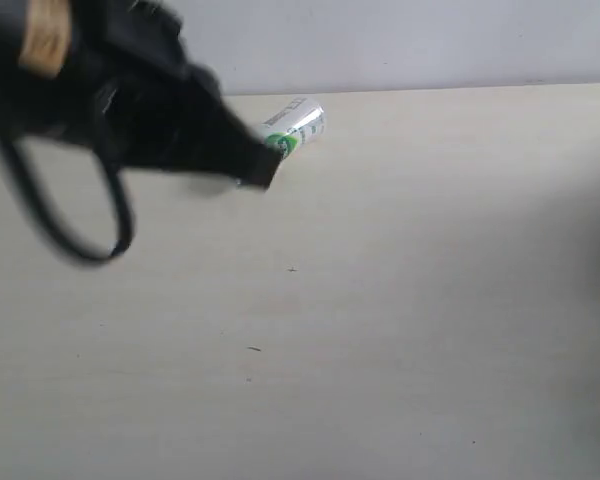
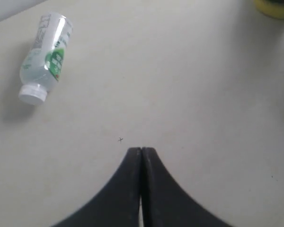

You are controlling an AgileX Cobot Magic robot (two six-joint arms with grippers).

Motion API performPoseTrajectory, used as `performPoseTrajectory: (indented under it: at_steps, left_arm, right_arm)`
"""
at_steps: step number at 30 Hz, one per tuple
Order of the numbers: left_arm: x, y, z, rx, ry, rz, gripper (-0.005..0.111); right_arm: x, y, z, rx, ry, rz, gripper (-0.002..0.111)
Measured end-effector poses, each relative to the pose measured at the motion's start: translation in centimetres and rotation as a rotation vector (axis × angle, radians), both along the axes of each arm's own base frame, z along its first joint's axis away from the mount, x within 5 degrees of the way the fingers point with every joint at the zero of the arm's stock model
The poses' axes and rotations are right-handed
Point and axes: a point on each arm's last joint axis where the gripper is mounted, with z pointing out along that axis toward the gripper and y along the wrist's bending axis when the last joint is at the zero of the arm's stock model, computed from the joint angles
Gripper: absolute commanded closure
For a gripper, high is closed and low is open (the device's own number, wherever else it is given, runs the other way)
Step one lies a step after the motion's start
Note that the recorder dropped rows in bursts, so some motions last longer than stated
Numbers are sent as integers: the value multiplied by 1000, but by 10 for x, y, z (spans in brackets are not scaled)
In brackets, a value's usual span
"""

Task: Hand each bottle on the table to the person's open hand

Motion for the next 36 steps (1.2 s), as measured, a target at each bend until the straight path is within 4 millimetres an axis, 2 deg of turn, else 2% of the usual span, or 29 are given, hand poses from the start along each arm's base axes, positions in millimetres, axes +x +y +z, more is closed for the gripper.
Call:
performPoseTrajectory:
  at_steps: [4, 7, 9, 15, 22, 30, 36]
  left_arm:
    - [-41, 35, -48, -104, -87, -76, 107]
    - [-65, 53, -69, -160, -188, -156, 107]
    - [-78, 63, -76, -161, -245, -199, 107]
    - [-104, 84, -73, -278, -367, -223, 107]
    - [-125, 101, -76, -391, -473, -246, 107]
    - [-131, 106, -85, -412, -491, -254, 107]
    - [-134, 104, -77, -480, -543, -281, 107]
  right_arm:
    - [0, 0, 0, 0, 0, 0, 108]
    - [0, 0, 0, 0, 0, 0, 108]
    - [0, 0, 0, 0, 0, 0, 108]
    - [0, 0, 0, 0, 0, 0, 108]
    - [0, 0, 0, 0, 0, 0, 108]
    - [0, 0, 0, 0, 0, 0, 108]
    - [0, 0, 0, 0, 0, 0, 108]
